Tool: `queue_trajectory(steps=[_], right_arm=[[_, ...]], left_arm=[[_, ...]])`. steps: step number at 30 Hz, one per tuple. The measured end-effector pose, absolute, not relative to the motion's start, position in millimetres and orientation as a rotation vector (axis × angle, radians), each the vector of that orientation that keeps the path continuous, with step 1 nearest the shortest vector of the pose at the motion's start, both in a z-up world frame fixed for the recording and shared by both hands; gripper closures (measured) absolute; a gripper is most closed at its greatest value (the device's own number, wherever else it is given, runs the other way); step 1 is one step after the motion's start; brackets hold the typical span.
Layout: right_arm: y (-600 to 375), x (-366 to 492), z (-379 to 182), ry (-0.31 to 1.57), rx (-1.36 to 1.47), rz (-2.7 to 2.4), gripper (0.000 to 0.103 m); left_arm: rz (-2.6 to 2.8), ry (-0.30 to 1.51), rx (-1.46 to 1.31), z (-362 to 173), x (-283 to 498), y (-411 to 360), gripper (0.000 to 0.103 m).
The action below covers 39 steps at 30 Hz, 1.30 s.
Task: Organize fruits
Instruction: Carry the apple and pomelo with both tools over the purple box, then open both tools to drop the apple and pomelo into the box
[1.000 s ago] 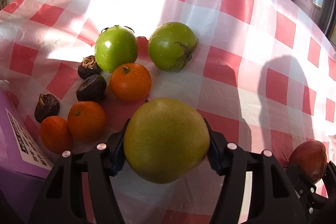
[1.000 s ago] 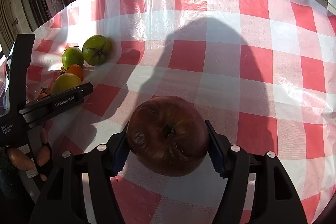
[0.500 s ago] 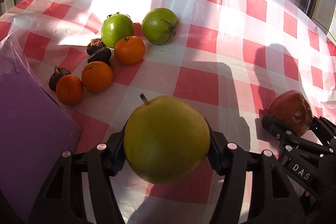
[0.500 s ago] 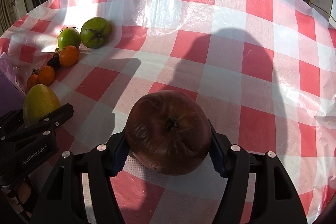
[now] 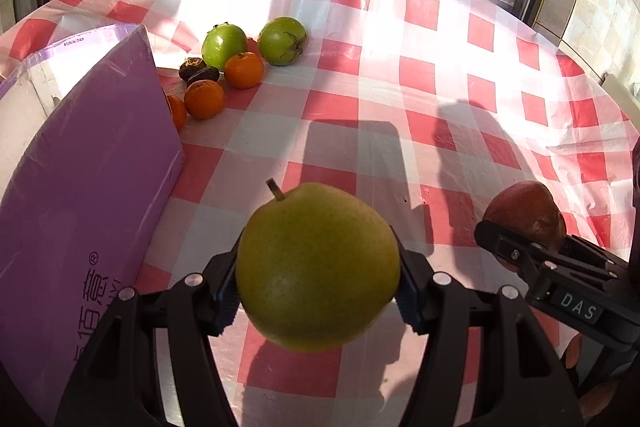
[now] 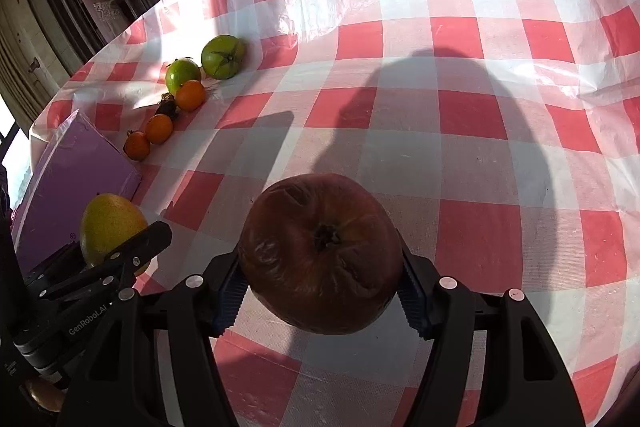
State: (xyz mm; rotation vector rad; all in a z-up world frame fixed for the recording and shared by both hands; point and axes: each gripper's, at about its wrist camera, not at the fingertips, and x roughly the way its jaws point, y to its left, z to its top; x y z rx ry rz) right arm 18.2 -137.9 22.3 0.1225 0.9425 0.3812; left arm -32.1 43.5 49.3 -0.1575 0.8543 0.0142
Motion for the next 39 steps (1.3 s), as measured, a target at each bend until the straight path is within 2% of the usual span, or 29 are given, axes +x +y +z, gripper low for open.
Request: queue_trajectory(steps=[8,14,21,27,33,39], right_arm=[[-82.4,-20.6,97.6,0.833,0.061,0.544,0.039],[1.8,-48.0,145.7,0.784,-0.06,0.766,0.039],[114.2,-77.5,149.9,0.818,-0.274,0.935,0.039],[195.0,-79.4,105.0,0.973,-0.559,0.926,0.039],[233.3,-78.3,71.3,1.068,-0.82,0.865,0.04],[240.2,-73.6,28.4,1.186,-0.959,0.803,0.04]], left_arm=[[-0.034,0.709,-0.172,138.8,-107.6,99.8,0.04],[0.048,0.738,-0.089,172.1,-147.7,182.9,0.04],[0.191,0.854,-0.065,152.6,-169.1,270.7,0.04],[0.185,0.978,-0.034,122.4,-160.9,296.2,0.04],[0.128,1.124,0.104,96.3,-137.3,296.7,0.04],[0.095,1.349,0.028,48.7,-123.2,316.9,0.04]])
